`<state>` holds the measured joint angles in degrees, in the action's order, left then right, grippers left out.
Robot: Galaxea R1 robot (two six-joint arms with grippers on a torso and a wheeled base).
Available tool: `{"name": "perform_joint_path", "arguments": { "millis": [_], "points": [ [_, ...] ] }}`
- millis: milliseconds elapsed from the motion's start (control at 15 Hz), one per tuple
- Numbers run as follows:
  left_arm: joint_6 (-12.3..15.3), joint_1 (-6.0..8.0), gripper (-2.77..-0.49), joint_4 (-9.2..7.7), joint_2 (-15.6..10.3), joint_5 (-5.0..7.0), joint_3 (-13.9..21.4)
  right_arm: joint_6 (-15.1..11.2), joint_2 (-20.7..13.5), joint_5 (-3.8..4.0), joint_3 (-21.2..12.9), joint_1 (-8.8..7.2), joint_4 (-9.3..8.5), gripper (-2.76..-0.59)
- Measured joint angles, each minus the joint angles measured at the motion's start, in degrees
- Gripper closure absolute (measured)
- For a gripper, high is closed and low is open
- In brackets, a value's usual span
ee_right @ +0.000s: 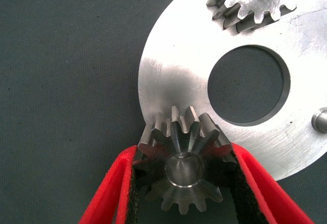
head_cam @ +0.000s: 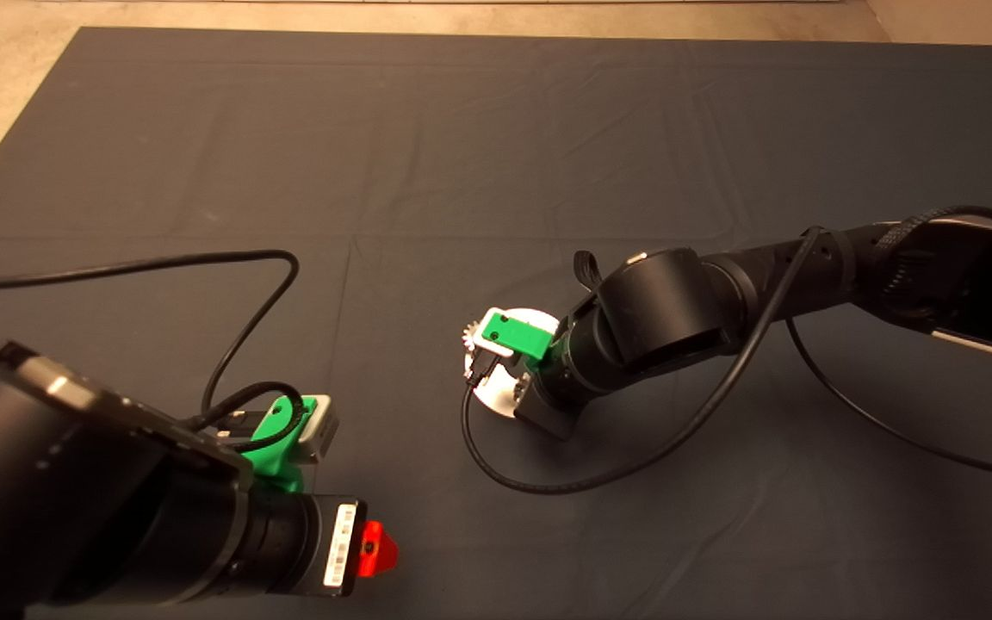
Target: Install three planetary gears onto the carrier pins
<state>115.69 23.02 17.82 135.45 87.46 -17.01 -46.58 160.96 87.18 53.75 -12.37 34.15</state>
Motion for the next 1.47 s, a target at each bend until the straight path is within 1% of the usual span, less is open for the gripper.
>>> {"name": "perform_joint_path", "arguments": {
  "millis": [267,600,1200,1467],
  "points": [
    [0.0,0.00,-2.48,0.00,0.1,0.00,0.0,0.0,0.0,-0.22,0.6,-0.22,-0.85,-1.05],
    [0.0,0.00,-2.48,-0.02,0.2,0.00,0.0,0.0,0.2,-0.28,0.9,-0.30,-1.55,-1.04],
    [0.0,0.00,-2.48,0.00,0.2,0.00,0.0,0.0,0.0,-0.25,0.7,-0.33,-2.12,-1.01],
    [0.0,0.00,-2.48,-0.01,0.2,0.01,0.0,0.1,-0.2,-0.39,0.5,-0.33,-2.17,-1.00]
  ]
}}
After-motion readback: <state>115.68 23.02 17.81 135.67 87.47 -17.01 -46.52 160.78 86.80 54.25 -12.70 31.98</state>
